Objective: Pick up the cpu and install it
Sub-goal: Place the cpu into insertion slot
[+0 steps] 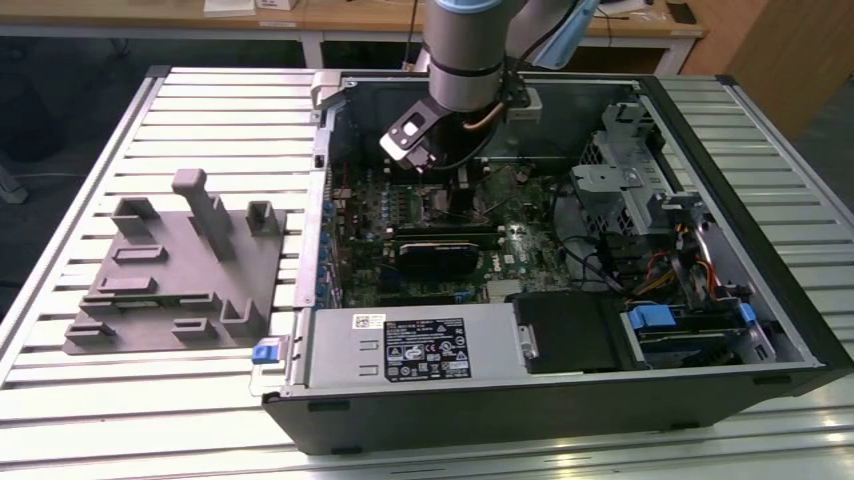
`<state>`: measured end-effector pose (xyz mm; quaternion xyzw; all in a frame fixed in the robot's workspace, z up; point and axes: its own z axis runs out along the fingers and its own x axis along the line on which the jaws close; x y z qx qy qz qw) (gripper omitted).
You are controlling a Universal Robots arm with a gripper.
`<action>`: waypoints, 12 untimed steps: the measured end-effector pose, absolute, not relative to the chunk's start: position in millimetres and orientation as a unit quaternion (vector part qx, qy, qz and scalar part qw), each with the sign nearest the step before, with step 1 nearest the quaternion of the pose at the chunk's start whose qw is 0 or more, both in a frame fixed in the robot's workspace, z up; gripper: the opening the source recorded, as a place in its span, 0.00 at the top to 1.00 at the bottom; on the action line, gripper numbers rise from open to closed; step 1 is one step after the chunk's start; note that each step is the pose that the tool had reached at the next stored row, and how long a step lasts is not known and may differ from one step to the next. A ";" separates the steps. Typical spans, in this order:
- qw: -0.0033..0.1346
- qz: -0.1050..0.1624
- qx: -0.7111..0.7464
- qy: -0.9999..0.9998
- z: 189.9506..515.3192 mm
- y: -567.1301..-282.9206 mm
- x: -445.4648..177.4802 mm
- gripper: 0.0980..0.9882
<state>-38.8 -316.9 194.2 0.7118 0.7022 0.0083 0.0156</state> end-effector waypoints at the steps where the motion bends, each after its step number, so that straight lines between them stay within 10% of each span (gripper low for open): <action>1: 0.016 0.008 0.712 0.702 193.7 -316.7 -39.0 0.50; 12: 0.015 0.009 0.712 0.702 189.3 -315.8 -40.6 0.50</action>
